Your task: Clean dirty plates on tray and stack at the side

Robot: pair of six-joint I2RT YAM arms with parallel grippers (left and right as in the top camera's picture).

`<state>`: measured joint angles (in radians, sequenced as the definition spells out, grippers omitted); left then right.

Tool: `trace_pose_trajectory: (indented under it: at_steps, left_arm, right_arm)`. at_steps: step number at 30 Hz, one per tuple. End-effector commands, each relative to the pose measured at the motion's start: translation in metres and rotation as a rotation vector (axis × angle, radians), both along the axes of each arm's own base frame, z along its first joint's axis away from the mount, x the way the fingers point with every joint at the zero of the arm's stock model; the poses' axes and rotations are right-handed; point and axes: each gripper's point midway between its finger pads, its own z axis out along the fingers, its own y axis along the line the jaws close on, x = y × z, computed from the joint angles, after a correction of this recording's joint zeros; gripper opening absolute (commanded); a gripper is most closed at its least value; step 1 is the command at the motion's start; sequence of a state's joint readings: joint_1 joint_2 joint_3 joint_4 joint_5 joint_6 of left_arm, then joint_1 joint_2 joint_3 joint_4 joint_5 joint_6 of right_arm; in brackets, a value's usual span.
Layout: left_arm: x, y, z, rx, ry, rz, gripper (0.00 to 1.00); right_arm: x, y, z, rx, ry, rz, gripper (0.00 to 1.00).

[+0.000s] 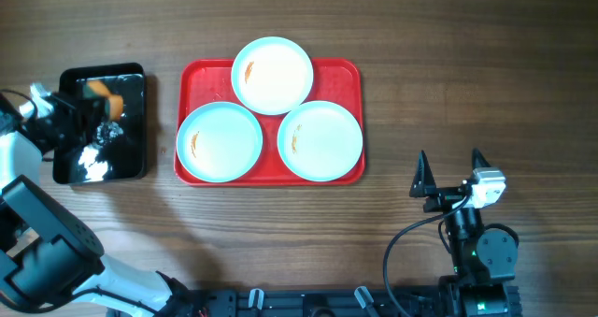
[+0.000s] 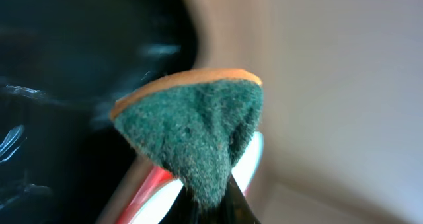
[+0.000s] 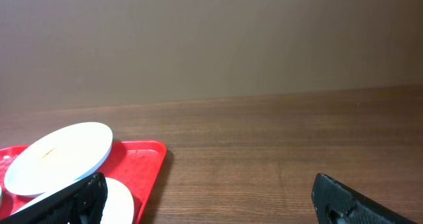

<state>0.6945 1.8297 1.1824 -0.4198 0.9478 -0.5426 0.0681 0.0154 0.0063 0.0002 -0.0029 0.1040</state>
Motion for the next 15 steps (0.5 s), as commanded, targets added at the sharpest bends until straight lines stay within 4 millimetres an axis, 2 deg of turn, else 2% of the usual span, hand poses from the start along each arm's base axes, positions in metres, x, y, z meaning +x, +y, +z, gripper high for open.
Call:
trace_pose_trajectory:
  at_steps: [1, 3, 6, 15]
  left_arm:
    - [0.012, -0.027, 0.070, -0.378, -0.183, -0.114, 0.04]
    - [0.015, -0.026, 0.085, -0.428, -0.202, -0.124, 0.04]
    - [0.019, -0.024, 0.094, -0.412, -0.244, -0.144, 0.04]
    - [0.021, -0.021, 0.092, -0.365, -0.263, -0.135, 0.04]
  right_arm:
    - [0.000, 0.000, 0.002, 0.008, -0.008, 0.004, 1.00]
    - [0.000, 0.000, 0.002, 0.008, -0.008, 0.004, 1.00]
    - [0.000, 0.000, 0.002, 0.008, -0.008, 0.004, 1.00]
    - [0.000, 0.000, 0.002, 0.009, -0.008, 0.004, 1.00]
